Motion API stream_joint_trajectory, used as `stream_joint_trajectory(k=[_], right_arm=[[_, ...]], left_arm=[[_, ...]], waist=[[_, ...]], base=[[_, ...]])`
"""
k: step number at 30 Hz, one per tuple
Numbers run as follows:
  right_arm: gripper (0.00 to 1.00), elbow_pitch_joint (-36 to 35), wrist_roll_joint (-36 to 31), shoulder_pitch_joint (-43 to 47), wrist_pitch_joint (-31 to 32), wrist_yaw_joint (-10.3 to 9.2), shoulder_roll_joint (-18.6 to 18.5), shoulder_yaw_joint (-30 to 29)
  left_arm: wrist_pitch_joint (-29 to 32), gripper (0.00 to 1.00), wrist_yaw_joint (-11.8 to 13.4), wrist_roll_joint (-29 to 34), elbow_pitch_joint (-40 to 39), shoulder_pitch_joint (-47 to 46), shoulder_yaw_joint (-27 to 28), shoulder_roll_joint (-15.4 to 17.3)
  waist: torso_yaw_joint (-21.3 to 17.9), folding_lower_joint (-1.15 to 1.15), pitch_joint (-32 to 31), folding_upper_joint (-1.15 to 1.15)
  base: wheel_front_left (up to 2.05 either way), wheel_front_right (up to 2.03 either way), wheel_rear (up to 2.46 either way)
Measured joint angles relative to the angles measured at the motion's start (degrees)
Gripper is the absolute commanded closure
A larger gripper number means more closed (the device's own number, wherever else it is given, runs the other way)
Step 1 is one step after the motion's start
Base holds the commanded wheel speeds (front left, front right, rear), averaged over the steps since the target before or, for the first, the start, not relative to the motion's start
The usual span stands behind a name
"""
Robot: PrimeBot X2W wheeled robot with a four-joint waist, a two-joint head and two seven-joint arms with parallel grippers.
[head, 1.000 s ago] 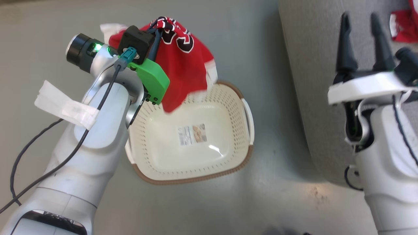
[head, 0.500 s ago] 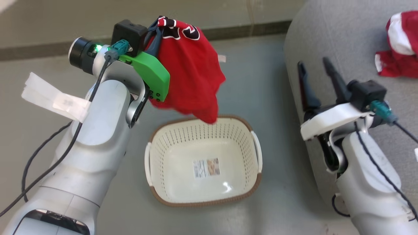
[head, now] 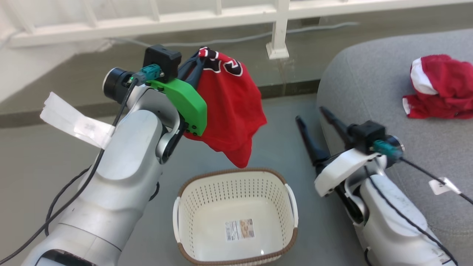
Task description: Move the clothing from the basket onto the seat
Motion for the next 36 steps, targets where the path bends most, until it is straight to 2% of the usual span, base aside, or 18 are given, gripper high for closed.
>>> stream_joint_trajectory(k=[10, 13, 21, 28, 36], right_arm=[[0.00, 0.29, -0.31, -0.04, 1.57, 0.91, 1.30, 10.58], [0.00, 0.29, 0.53, -0.04, 1.56, 0.93, 1.66, 13.08], [0.00, -1.08, 4.94, -0.15, 1.55, 0.93, 1.75, 22.02], [0.00, -1.47, 6.99, -2.38, 1.55, 0.93, 1.68, 23.27], [0.00, 0.60, 6.95, -3.66, 1.54, 0.93, 1.64, 22.06]], left_arm=[[2.04, 1.00, 2.04, -2.97, -3.57, -0.01, -3.32, -0.05], [2.58, 1.00, 2.15, -3.52, -4.59, 0.00, -4.90, -0.05], [4.10, 1.00, 4.53, -4.01, -5.68, 0.01, -6.45, -0.05], [4.93, 1.00, 6.24, -4.25, -6.49, 0.01, -7.19, -0.04], [5.63, 1.00, 7.62, -4.68, -7.22, 0.01, -8.59, -0.04]], waist=[[0.82, 0.00, -4.34, 0.00], [1.31, 0.00, -4.68, 0.00], [2.24, 0.00, -5.29, 0.00], [2.34, 0.00, -5.39, 0.00], [2.02, 0.00, -5.11, 0.00]], base=[[0.00, 0.00, 0.00], [0.00, 0.00, 0.00], [0.00, 0.00, 0.00], [0.00, 0.00, 0.00], [0.00, 0.00, 0.00]])
